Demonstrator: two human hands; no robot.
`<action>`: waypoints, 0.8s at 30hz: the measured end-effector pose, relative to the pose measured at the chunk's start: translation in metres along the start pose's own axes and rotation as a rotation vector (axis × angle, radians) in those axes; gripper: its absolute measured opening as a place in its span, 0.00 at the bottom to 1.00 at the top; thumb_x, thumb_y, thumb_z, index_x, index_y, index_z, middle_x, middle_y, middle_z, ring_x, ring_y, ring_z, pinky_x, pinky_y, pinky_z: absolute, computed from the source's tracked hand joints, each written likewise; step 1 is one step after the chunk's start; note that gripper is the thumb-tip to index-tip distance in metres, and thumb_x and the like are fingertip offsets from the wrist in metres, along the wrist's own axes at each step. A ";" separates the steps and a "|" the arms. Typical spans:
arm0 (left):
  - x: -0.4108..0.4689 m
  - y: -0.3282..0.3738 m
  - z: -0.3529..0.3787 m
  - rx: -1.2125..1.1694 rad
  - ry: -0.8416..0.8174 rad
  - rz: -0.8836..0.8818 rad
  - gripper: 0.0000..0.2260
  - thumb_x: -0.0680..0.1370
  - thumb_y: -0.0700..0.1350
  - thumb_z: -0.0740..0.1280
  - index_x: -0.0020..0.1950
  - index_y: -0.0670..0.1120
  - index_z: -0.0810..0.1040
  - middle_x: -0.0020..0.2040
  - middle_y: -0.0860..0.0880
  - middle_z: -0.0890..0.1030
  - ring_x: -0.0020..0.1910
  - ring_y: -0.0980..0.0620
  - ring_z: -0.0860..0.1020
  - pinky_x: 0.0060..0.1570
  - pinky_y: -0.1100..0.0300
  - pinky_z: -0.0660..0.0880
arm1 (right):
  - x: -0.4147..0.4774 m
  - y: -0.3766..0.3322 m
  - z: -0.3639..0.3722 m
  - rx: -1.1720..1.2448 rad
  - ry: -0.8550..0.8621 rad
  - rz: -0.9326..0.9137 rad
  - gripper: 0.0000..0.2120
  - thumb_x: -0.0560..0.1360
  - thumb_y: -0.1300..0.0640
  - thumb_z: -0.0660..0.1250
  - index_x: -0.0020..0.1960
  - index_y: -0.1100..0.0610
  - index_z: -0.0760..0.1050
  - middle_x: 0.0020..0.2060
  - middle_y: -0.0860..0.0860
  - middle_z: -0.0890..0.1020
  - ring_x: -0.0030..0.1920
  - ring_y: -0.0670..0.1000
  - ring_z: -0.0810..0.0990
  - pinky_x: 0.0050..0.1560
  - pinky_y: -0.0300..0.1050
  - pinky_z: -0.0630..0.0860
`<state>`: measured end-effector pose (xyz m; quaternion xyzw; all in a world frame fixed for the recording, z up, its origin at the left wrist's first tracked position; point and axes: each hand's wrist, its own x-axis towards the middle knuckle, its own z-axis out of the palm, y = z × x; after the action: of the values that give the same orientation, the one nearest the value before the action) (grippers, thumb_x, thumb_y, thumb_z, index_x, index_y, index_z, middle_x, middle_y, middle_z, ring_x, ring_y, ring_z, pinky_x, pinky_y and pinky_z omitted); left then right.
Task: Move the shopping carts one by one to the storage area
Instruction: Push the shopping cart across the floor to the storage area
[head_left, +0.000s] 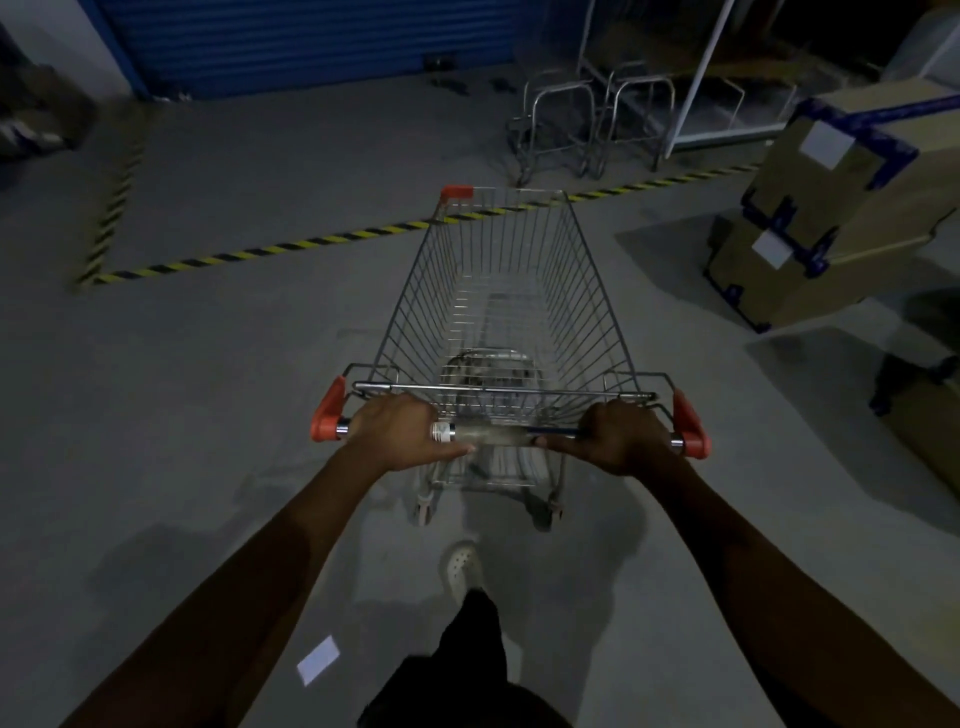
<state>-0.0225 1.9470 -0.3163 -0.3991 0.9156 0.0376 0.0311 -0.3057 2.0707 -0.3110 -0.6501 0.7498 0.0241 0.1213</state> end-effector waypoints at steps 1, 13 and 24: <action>0.024 -0.007 -0.002 -0.020 0.021 -0.008 0.36 0.63 0.83 0.53 0.38 0.52 0.78 0.39 0.52 0.82 0.41 0.51 0.81 0.41 0.59 0.75 | 0.019 0.005 -0.010 0.002 0.000 0.007 0.45 0.61 0.14 0.44 0.34 0.53 0.77 0.33 0.50 0.81 0.35 0.49 0.80 0.40 0.43 0.77; 0.285 -0.082 -0.038 -0.072 -0.039 0.008 0.35 0.64 0.81 0.59 0.44 0.51 0.83 0.44 0.50 0.85 0.46 0.49 0.83 0.42 0.58 0.74 | 0.265 0.083 -0.075 -0.036 0.063 0.005 0.39 0.67 0.17 0.49 0.31 0.52 0.76 0.25 0.46 0.75 0.27 0.43 0.74 0.27 0.38 0.59; 0.532 -0.141 -0.058 -0.104 0.037 -0.025 0.39 0.68 0.81 0.48 0.42 0.51 0.83 0.42 0.50 0.85 0.45 0.49 0.82 0.40 0.59 0.72 | 0.515 0.185 -0.133 -0.038 0.121 -0.041 0.45 0.61 0.14 0.42 0.30 0.53 0.76 0.26 0.48 0.78 0.28 0.46 0.77 0.30 0.40 0.66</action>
<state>-0.2829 1.4583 -0.3108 -0.4124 0.9077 0.0774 -0.0061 -0.5717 1.5742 -0.3146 -0.6676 0.7418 -0.0036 0.0638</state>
